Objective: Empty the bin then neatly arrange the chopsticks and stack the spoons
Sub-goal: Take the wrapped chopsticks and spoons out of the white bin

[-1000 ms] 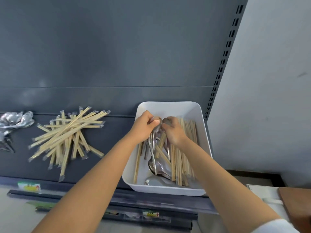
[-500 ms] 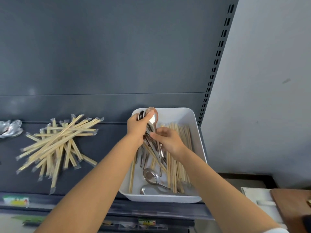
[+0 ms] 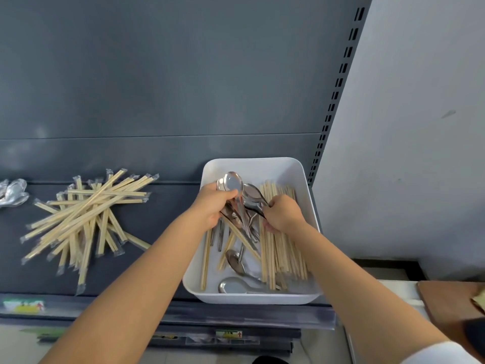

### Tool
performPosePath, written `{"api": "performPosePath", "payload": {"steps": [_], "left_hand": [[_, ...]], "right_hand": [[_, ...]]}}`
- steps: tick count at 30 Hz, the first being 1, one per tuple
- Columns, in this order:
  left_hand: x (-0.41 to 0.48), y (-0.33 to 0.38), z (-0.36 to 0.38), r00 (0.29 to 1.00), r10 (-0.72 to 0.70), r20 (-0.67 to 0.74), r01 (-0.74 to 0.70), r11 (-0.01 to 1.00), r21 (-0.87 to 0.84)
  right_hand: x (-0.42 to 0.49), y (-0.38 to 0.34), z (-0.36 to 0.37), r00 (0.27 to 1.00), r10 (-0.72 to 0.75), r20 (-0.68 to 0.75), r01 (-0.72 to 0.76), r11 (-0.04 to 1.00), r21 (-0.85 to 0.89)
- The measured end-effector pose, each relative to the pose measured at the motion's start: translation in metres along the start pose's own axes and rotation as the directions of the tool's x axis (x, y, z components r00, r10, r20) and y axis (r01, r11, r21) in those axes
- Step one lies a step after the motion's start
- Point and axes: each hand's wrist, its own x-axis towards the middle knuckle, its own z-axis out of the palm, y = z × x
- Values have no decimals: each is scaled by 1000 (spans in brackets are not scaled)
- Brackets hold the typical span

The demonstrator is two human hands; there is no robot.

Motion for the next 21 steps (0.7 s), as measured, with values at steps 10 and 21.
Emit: {"api": "performPosePath", "payload": {"steps": [10, 21], "left_hand": [[-18, 6, -8, 988, 152, -31, -155, 957, -247], [-56, 22, -152, 987, 161, -24, -163, 982, -97]], "right_hand": [[-33, -43, 5, 953, -298, 61, 251, 883, 397], [-61, -139, 77, 852, -348, 391, 111, 850, 516]]}}
